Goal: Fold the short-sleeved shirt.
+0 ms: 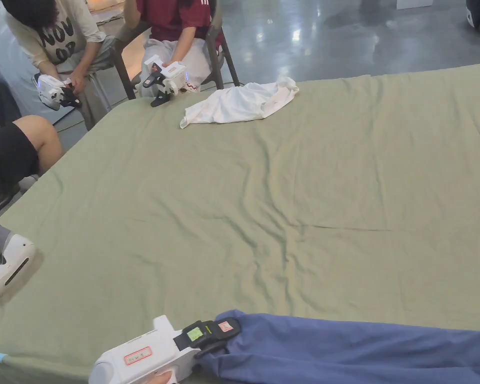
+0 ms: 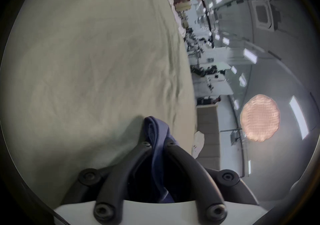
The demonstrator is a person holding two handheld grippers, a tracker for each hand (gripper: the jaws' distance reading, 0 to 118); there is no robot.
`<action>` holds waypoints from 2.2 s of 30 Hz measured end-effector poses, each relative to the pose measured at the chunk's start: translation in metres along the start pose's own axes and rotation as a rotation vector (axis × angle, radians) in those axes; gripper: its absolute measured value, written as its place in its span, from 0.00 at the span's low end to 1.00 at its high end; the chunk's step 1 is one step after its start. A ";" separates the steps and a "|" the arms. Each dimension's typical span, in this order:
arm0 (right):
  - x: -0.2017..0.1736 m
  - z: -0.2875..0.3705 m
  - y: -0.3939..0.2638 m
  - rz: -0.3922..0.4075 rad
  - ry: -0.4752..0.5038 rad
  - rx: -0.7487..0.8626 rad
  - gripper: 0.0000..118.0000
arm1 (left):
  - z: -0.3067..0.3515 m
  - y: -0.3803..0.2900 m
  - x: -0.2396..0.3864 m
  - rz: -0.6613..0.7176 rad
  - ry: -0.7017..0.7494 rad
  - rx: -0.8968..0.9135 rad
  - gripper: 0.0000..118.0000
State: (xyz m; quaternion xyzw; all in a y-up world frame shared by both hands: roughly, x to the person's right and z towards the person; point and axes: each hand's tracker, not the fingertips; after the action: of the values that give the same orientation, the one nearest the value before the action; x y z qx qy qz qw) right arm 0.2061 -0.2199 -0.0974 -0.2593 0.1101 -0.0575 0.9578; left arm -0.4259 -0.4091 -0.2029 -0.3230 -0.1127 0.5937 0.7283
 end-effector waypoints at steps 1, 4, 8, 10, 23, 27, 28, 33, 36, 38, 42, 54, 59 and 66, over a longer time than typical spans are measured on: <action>0.000 0.000 0.000 -0.003 -0.002 -0.001 0.00 | 0.006 0.002 0.005 -0.044 0.028 0.029 0.02; 0.003 0.000 0.001 -0.022 0.002 -0.005 0.00 | 0.029 0.004 0.028 -0.126 0.087 0.062 0.02; 0.005 -0.003 -0.002 -0.041 0.008 -0.008 0.00 | 0.080 0.034 0.068 -0.187 0.132 0.178 0.02; 0.005 -0.005 -0.004 -0.051 0.017 -0.013 0.00 | 0.097 0.041 0.096 -0.238 0.178 0.203 0.02; 0.004 0.008 -0.010 -0.104 0.044 0.011 0.00 | -0.086 -0.131 0.172 -0.559 0.264 -0.098 0.02; 0.012 0.023 -0.018 -0.122 0.013 0.013 0.00 | -0.138 -0.166 0.162 -0.631 0.324 -0.191 0.02; 0.015 0.025 -0.020 -0.130 0.007 0.010 0.00 | -0.145 -0.171 0.160 -0.642 0.333 -0.191 0.03; 0.025 0.028 -0.033 -0.166 -0.030 -0.016 0.00 | -0.152 -0.170 0.166 -0.597 0.257 -0.239 0.70; 0.028 0.032 -0.038 -0.172 -0.031 -0.020 0.00 | -0.124 -0.161 0.168 -0.564 0.153 -0.158 0.37; 0.028 0.033 -0.040 -0.181 -0.032 -0.020 0.00 | -0.117 -0.163 0.159 -0.538 0.175 -0.128 0.02; 0.030 0.032 -0.044 -0.200 -0.035 -0.031 0.00 | -0.150 -0.178 0.129 -0.491 0.214 -0.282 0.02; 0.020 0.020 -0.036 -0.174 -0.006 -0.030 0.00 | -0.099 -0.148 0.134 -0.506 0.178 -0.162 0.74; 0.018 0.015 -0.035 -0.161 0.024 -0.037 0.00 | -0.033 -0.087 0.104 -0.360 0.193 -0.053 0.78; 0.016 0.011 -0.042 -0.172 0.034 -0.061 0.00 | -0.060 -0.082 0.052 -0.170 0.107 -0.088 0.50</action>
State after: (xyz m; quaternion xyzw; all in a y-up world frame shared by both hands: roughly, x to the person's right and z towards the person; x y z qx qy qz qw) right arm 0.2218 -0.2531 -0.0696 -0.2959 0.1057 -0.1405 0.9389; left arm -0.3140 -0.3878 -0.2107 -0.3753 -0.1267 0.5060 0.7662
